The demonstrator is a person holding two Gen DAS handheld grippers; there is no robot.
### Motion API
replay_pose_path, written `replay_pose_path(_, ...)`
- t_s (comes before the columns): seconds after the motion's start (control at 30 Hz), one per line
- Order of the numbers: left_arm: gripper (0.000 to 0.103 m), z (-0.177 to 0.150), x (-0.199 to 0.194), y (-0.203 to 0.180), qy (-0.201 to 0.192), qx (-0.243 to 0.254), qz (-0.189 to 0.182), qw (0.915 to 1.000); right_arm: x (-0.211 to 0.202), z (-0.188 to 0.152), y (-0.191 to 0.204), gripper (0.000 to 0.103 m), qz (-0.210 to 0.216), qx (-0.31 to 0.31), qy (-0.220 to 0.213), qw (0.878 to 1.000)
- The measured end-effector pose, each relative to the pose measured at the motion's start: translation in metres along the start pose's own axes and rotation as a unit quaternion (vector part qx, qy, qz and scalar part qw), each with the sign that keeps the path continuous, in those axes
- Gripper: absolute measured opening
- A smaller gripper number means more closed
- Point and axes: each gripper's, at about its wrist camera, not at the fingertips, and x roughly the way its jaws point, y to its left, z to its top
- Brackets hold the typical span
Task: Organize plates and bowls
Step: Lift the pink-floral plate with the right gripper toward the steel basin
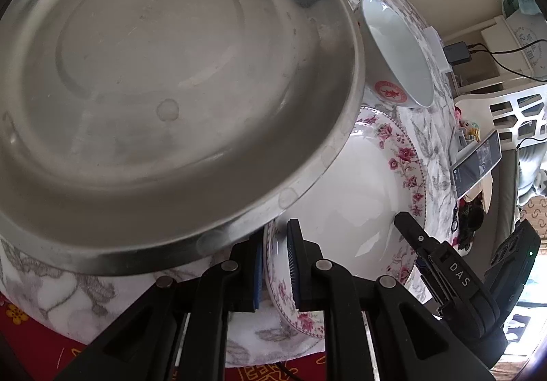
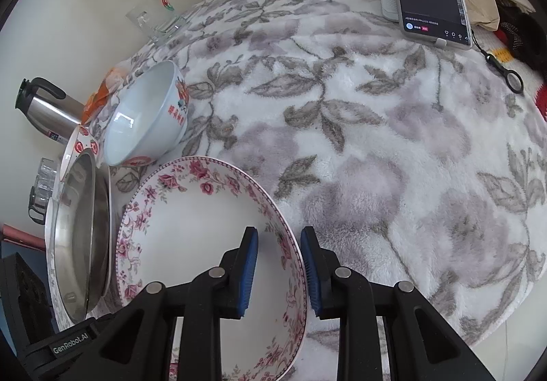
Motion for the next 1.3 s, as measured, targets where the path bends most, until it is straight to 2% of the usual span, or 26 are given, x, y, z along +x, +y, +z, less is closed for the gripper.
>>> replay_pose_path(0.4, 0.014, -0.002, 0.0, -0.006, -0.005, 0.014, 0.011, 0.9998, 0.0, 0.001, 0.002, 0.029, 0.002, -0.001, 0.001, 1.0)
replay_pose_path(0.6, 0.015, -0.007, -0.007, -0.026, -0.029, 0.069, 0.052, 0.9958, -0.008, 0.003, 0.0, 0.029, 0.013, 0.0, -0.003, 1.0)
replay_pose_path(0.77, 0.015, -0.008, -0.014, -0.033, -0.046, 0.083, 0.043, 0.9946, -0.015, 0.004, -0.004, 0.029, 0.025, 0.004, -0.011, 1.0)
replay_pose_path(1.3, 0.015, -0.013, -0.027, -0.044, -0.071, 0.115, 0.046, 0.9898, -0.041, 0.0, -0.004, 0.029, 0.029, -0.007, -0.041, 0.999)
